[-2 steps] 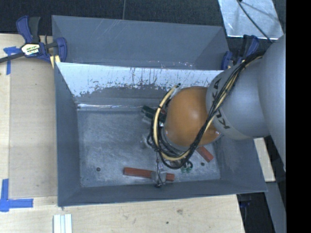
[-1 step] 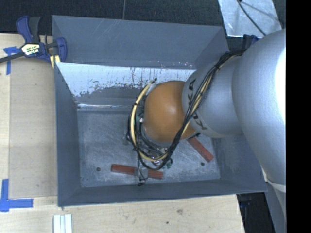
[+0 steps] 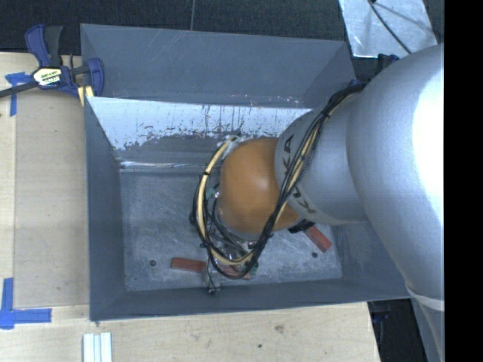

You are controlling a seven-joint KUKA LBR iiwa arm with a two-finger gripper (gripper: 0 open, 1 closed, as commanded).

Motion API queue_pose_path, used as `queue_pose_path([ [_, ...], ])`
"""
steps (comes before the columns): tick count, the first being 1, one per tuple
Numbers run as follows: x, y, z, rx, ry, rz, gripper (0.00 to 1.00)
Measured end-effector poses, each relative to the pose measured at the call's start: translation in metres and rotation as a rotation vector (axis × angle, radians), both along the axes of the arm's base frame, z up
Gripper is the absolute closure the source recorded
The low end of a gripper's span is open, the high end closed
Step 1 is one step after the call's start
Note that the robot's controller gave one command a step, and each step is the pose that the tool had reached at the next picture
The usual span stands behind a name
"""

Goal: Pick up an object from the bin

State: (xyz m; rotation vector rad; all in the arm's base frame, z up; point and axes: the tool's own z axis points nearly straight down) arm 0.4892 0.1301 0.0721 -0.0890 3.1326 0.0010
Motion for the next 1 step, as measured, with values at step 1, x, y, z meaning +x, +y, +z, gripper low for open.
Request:
queue_pose_path([
  [1,-0.0003,-0.0002,0.0008,0.000,0.001,-0.002,1.00],
])
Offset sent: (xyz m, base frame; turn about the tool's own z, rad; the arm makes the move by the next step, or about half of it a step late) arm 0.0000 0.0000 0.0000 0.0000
